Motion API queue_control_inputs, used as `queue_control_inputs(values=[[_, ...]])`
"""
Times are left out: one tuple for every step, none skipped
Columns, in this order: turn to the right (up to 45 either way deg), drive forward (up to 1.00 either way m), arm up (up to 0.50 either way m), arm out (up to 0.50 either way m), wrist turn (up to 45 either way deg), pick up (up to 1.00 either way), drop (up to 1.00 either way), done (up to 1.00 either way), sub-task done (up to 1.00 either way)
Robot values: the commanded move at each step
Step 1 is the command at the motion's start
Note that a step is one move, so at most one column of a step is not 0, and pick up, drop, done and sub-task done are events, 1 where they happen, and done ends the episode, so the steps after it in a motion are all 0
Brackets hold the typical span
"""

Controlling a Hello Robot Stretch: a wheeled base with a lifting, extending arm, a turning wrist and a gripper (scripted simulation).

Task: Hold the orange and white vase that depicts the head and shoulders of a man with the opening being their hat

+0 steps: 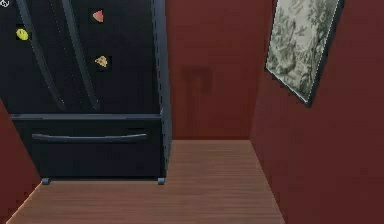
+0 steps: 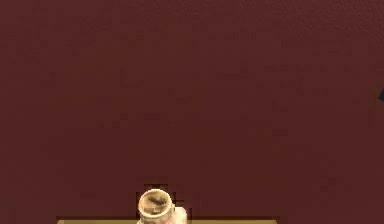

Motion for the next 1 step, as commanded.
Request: queue_control_inputs(values=[[0.0, 0.0, 0.0, 0.0, 0.0, 0.0, 0.0, 1.0, 0.0]])
